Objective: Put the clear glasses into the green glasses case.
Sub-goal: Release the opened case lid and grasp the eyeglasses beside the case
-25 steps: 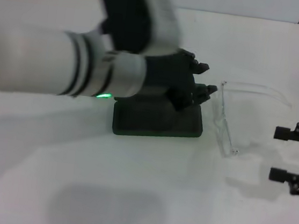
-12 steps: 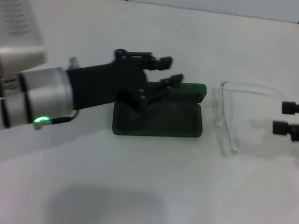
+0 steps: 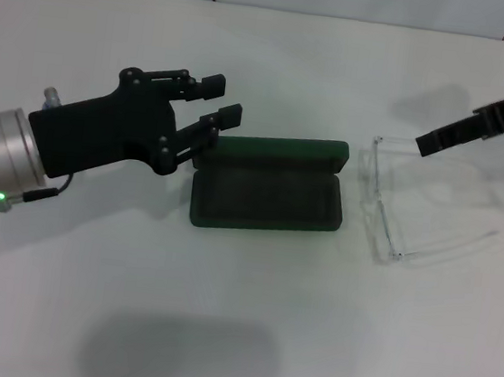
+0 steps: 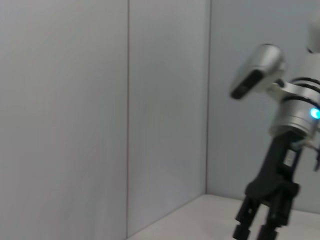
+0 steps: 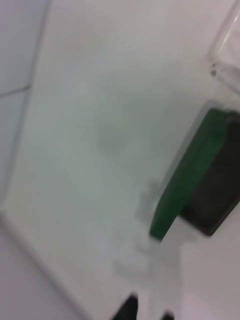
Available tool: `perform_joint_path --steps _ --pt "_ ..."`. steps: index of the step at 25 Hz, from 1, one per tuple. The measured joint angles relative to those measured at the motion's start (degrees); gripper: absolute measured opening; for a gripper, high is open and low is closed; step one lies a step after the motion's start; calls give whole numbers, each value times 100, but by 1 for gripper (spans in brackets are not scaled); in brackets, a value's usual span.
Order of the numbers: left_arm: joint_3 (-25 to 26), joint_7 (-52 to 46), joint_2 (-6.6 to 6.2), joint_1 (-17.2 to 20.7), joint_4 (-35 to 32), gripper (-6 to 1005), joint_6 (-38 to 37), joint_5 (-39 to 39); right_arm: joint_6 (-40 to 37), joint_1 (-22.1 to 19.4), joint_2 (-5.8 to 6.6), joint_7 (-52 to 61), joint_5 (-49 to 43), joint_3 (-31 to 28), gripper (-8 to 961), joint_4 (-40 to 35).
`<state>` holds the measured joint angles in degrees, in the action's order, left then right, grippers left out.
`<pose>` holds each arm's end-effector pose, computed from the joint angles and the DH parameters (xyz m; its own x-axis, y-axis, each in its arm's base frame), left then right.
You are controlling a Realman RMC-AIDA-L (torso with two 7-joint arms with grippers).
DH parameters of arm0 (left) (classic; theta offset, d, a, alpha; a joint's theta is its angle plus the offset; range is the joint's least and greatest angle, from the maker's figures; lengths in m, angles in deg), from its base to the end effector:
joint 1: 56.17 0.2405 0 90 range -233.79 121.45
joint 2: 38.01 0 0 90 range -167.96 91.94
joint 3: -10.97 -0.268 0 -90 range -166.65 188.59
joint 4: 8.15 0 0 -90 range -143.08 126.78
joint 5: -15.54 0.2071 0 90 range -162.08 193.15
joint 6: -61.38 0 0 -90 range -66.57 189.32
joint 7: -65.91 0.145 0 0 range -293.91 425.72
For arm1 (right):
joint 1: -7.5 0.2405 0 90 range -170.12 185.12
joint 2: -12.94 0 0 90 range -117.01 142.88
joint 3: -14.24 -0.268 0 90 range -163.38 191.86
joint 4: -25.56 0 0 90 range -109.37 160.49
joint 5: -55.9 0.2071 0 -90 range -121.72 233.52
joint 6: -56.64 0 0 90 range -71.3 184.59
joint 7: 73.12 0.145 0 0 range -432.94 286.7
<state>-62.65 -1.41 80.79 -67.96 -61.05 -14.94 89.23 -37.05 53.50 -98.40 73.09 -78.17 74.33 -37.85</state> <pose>-0.2451 0.3022 -0.0038 0.7455 0.0408 0.6652 0.3579 -0.8665 -0.3480 0.1633 0.4082 0.0553 0.6648 -0.7446 -0.0593 -0.7314 -0.6328 -0.2543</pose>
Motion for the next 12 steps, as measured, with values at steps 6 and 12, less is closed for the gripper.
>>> perform_joint_path --steps 6,12 --pt "365 -400 -129 -314 36 454 -297 535 -152 817 -148 1173 -753 569 790 170" --pt "458 -217 -135 -431 390 469 -351 601 -60 961 -437 1606 -1212 977 764 329"
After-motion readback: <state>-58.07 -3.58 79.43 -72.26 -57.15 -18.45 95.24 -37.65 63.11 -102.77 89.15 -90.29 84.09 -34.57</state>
